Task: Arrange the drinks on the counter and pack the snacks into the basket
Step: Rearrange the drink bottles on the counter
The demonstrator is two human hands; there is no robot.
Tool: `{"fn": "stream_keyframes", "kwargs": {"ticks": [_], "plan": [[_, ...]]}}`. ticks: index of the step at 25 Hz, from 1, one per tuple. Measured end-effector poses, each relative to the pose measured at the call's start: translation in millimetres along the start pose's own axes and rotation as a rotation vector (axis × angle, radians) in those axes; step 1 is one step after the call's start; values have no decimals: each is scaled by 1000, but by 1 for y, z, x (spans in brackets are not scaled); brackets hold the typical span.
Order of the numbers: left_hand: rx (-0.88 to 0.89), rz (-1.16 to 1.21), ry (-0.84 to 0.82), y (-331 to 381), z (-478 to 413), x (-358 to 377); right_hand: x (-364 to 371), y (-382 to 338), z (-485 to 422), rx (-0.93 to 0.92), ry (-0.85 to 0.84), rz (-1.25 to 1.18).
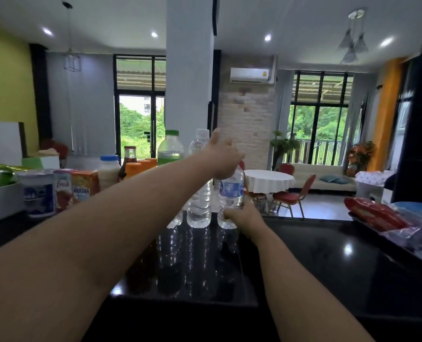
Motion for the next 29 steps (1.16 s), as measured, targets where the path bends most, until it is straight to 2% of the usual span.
{"fn": "stream_keyframes", "kwargs": {"ticks": [3,6,10,16,23,26,27,29], "plan": [[26,-20,-8,-3,-4,-9,4,-3,5,3,-73,-147],[29,-44,21,-3,-1,-14,5,-4,10,-12,-105,-111],[5,-33,64,-6,5,-18,4,-8,17,-94,-47,-89],[-50,-48,151,-10,12,-9,0,-11,21,-127,73,89],[-28,-40,181,-10,15,2,-2,-8,20,-126,57,31],[-10,-19,253,-15,29,2,-2,-11,27,-123,26,20],[-13,-4,302,-19,38,-1,-4,-17,30,-143,61,37],[-46,79,417,-39,56,-6,-18,-34,39,-227,279,102]]}}
Point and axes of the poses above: each hand's wrist, its own z-axis away from the middle knuckle, its own x-axis out of the palm, y = z × x, the point moved 6 cm from there along -z, towards the middle knuckle, and after that the axes turned 3 degrees about -y, right-handed, at the moved point
